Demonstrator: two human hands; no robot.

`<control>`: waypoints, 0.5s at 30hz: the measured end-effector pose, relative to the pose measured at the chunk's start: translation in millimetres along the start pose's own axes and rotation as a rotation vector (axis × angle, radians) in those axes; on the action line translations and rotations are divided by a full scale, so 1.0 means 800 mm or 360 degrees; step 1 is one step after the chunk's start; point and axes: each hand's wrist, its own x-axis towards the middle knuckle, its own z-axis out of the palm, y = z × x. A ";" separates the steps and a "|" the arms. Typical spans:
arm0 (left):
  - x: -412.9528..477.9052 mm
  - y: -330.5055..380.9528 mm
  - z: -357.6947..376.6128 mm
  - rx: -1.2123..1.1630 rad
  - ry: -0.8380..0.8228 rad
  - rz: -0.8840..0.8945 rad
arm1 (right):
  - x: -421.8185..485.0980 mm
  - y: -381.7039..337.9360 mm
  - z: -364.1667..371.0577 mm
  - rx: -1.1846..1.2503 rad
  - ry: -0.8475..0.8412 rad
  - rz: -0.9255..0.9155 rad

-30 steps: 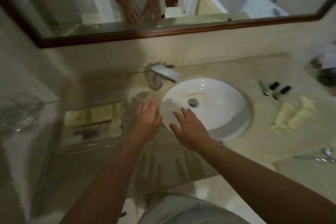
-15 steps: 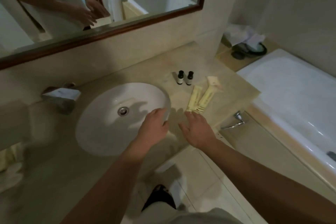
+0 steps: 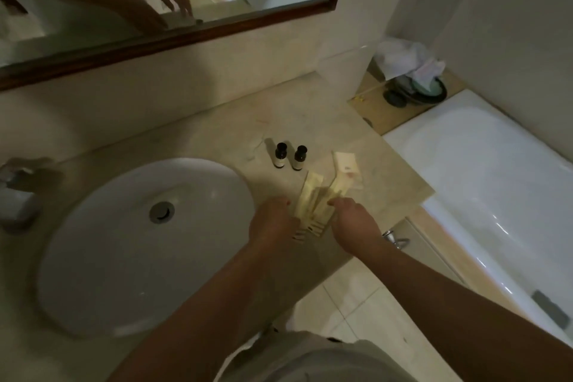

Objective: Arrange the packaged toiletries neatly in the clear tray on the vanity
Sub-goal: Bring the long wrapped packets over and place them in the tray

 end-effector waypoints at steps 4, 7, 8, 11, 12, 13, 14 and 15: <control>0.013 0.006 0.022 0.0183 0.0084 0.0093 | 0.032 0.016 -0.013 -0.0088 0.0027 -0.0172; 0.019 0.010 0.031 0.0169 0.0133 0.0057 | 0.056 0.020 -0.019 -0.0205 -0.0022 -0.0363; 0.022 0.012 0.033 0.0199 0.0162 0.0040 | 0.065 0.022 -0.022 -0.0278 -0.0045 -0.0444; 0.026 0.023 0.036 0.0395 0.0174 -0.0024 | 0.089 0.027 -0.030 -0.0421 -0.0110 -0.0697; 0.025 0.027 0.037 0.0449 0.0142 -0.0080 | 0.096 0.029 -0.033 -0.0482 -0.0110 -0.0793; 0.025 0.031 0.037 0.0470 0.0105 -0.0165 | 0.103 0.031 -0.036 -0.0550 -0.0092 -0.0890; 0.025 0.035 0.037 0.0466 0.0069 -0.0267 | 0.109 0.033 -0.039 -0.0604 -0.0077 -0.0980; 0.024 0.038 0.039 0.0449 0.0029 -0.0376 | 0.115 0.036 -0.042 -0.0627 -0.0078 -0.1065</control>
